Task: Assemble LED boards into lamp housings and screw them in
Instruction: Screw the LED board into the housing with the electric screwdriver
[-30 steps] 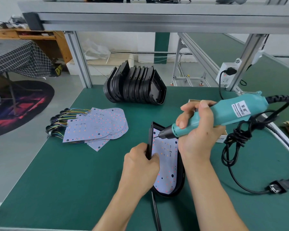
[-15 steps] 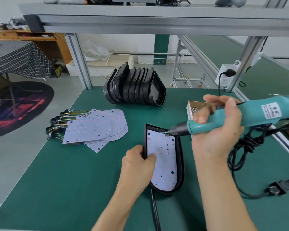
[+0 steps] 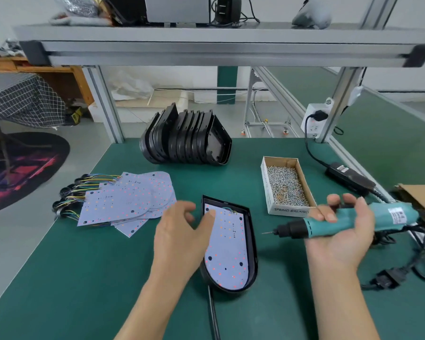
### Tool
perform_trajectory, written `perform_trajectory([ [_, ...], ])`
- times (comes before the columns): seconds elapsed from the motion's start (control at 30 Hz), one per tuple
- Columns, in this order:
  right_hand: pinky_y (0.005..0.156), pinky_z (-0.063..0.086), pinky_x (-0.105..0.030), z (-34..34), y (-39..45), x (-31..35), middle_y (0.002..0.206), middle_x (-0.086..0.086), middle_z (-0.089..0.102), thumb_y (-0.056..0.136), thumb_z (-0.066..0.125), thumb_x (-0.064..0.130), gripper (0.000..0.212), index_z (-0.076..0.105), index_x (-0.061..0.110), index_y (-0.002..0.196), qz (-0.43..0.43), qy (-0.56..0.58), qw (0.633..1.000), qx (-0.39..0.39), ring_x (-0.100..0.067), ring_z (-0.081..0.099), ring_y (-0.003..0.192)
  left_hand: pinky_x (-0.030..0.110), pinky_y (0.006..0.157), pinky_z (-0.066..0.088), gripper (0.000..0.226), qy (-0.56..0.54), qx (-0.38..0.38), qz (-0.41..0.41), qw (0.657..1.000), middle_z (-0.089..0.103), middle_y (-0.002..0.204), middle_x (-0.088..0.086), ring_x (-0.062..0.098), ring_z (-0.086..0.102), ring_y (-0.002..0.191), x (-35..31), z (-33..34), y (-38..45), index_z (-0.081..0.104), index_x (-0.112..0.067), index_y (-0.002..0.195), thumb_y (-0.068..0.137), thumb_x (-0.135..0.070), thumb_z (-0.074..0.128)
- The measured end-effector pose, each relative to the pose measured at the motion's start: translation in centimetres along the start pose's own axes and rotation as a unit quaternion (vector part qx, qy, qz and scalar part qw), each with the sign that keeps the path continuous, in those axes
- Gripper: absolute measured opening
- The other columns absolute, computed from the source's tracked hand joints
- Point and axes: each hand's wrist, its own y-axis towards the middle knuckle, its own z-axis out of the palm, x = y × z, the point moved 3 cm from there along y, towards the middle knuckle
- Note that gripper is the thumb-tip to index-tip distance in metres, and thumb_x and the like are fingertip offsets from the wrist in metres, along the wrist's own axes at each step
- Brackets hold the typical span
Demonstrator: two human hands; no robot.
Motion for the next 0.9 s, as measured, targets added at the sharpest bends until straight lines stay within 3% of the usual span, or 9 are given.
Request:
perform_trajectory([
  [0.1,0.054,0.041,-0.021,-0.1,0.6,0.0,0.082,0.001,0.060,0.099,0.056,0.030,0.017,0.061,0.020,0.087,0.043,0.076,0.996,-0.001,-0.009,0.040,0.052,0.030,0.073,0.050,0.009,-0.033,-0.011,0.138,0.990,0.065,0.077,-0.011,0.008,0.060,0.074,-4.1,0.7,1.8,0.064,-0.028,0.089,0.093,-0.026,0.072],
  [0.17,0.053,0.041,-0.021,0.3,0.8,0.2,0.081,0.000,0.060,0.098,0.056,0.030,0.016,0.060,0.019,0.087,0.044,0.081,0.996,-0.014,-0.009,0.039,0.051,0.030,0.074,0.051,0.009,0.026,0.071,0.214,0.974,0.067,0.076,-0.010,0.009,0.060,0.073,-7.4,3.3,3.3,0.067,-0.024,0.084,0.091,-0.020,0.070],
  [0.23,0.053,0.041,-0.021,-0.1,0.8,0.1,0.081,0.000,0.059,0.097,0.057,0.030,0.016,0.060,0.019,0.087,0.047,0.097,0.994,-0.021,-0.009,0.040,0.051,0.036,0.081,0.054,0.006,0.137,0.162,0.274,0.938,0.071,0.088,-0.008,0.016,0.065,0.087,-10.4,7.0,4.4,0.071,-0.022,0.089,0.092,-0.019,0.066],
  [0.37,0.051,0.042,-0.021,-0.5,0.7,0.1,0.078,0.000,0.060,0.094,0.060,0.030,0.018,0.065,0.020,0.080,0.055,0.096,0.993,-0.030,-0.009,0.041,0.050,0.038,0.081,0.055,0.015,0.304,0.223,0.344,0.860,0.074,0.105,0.002,0.026,0.067,0.101,-13.7,13.5,6.0,0.075,-0.023,0.101,0.095,-0.018,0.062],
  [0.43,0.050,0.042,-0.020,-0.6,0.6,0.0,0.077,0.000,0.060,0.093,0.060,0.030,0.019,0.067,0.021,0.078,0.064,0.097,0.993,-0.032,-0.009,0.041,0.049,0.036,0.074,0.051,0.017,0.378,0.215,0.373,0.819,0.072,0.094,0.002,0.027,0.068,0.095,-14.4,15.6,6.5,0.074,-0.022,0.091,0.092,-0.011,0.061],
  [0.5,0.049,0.042,-0.020,-0.6,0.6,0.0,0.077,0.000,0.060,0.093,0.060,0.029,0.019,0.067,0.021,0.077,0.072,0.101,0.992,-0.034,-0.009,0.042,0.048,0.036,0.072,0.045,0.021,0.434,0.220,0.387,0.783,0.062,0.083,0.001,0.027,0.066,0.091,-14.3,17.1,7.0,0.059,-0.020,0.075,0.090,-0.006,0.059],
  [0.57,0.049,0.042,-0.020,-0.7,0.6,0.0,0.078,0.000,0.060,0.094,0.060,0.028,0.019,0.067,0.020,0.078,0.077,0.107,0.991,-0.035,-0.009,0.042,0.048,0.036,0.074,0.043,0.025,0.467,0.237,0.391,0.757,0.059,0.082,0.001,0.027,0.064,0.090,-14.0,18.1,7.5,0.048,-0.019,0.071,0.090,-0.005,0.058],
  [0.67,0.050,0.044,-0.021,-0.7,0.5,-0.1,0.079,0.001,0.061,0.093,0.062,0.028,0.020,0.068,0.021,0.076,0.086,0.111,0.990,-0.022,-0.010,0.043,0.049,0.035,0.073,0.041,0.030,0.475,0.257,0.385,0.749,0.048,0.072,-0.002,0.025,0.056,0.080,-13.9,18.8,8.0,0.043,-0.020,0.070,0.088,-0.004,0.060],
  [0.9,0.051,0.044,-0.021,-0.5,0.3,-0.4,0.081,0.001,0.060,0.094,0.061,0.027,0.018,0.067,0.021,0.078,0.086,0.101,0.991,-0.018,-0.010,0.042,0.049,0.036,0.068,0.038,0.033,0.453,0.252,0.413,0.749,0.043,0.064,-0.003,0.025,0.051,0.071,-13.5,18.7,7.5,0.041,-0.019,0.066,0.090,-0.005,0.059],
])
